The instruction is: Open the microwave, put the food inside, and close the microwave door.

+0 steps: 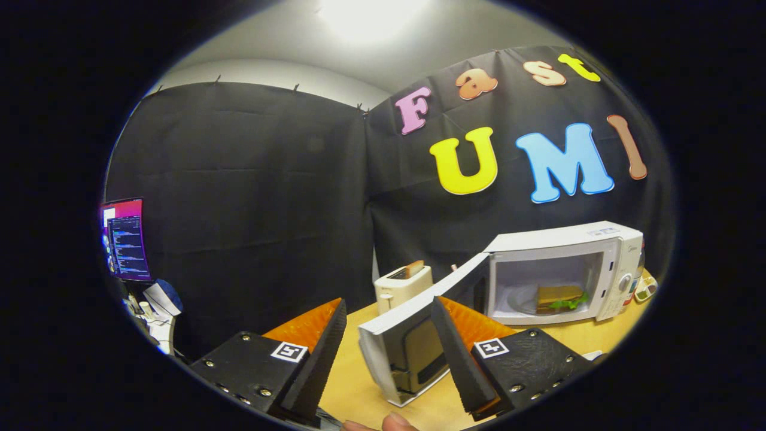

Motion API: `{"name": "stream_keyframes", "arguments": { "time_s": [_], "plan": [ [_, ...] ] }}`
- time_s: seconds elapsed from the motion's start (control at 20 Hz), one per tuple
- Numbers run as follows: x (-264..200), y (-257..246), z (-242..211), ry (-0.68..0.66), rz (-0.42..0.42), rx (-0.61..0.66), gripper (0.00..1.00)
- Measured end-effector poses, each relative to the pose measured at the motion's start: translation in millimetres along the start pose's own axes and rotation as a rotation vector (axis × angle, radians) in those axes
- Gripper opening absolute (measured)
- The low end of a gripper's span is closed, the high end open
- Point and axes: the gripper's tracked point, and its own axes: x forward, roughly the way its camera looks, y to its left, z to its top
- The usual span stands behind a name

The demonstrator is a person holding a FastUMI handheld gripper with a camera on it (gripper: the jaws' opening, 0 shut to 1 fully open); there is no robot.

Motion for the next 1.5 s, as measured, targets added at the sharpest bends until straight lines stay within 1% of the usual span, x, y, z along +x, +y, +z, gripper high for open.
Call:
{"name": "stream_keyframes", "arguments": {
  "time_s": [0.05, 0.1, 0.2, 0.25, 0.35, 0.4, 0.45, 0.5, 0.55, 0.6, 0.65, 0.7, 0.75, 0.8, 0.85, 0.9, 1.05, 1.2, 1.35, 1.5],
  "plan": [
    [2, 18, -4, -0.001, 0.028, -0.001, 0.86],
    [6, 31, -8, -0.008, 0.038, -0.022, 0.86],
    [18, 47, -25, -0.007, 0.022, -0.094, 0.86],
    [28, 54, -40, 0.012, 0.007, -0.128, 0.86],
    [52, 73, -68, 0.051, 0.024, -0.152, 0.81],
    [58, 70, -77, 0.054, -0.006, -0.16, 0.73],
    [62, 62, -82, 0.054, -0.06, -0.172, 0.6],
    [63, 52, -85, 0.059, -0.104, -0.172, 0.42],
    [70, 50, -91, 0.065, -0.124, -0.16, 0.24],
    [76, 48, -97, 0.077, -0.128, -0.139, 0.18],
    [79, 42, -100, 0.085, -0.142, -0.128, 0.18],
    [78, 31, -101, 0.09, -0.181, -0.135, 0.18],
    [73, 23, -100, 0.084, -0.2, -0.136, 0.18],
    [86, 14, -105, 0.08, -0.216, -0.135, 0.18],
    [72, 15, -101, 0.082, -0.207, -0.126, 0.07],
    [72, 14, -100, 0.084, -0.209, -0.131, 0.01],
    [58, 2, -95, 0.07, -0.245, -0.153, 0.01],
    [45, -21, -96, 0.075, -0.277, -0.117, 0.01],
    [23, -52, -86, 0.063, -0.355, -0.15, 0.01],
    [4, -90, -80, 0.055, -0.421, -0.147, 0.02]
  ]
}}
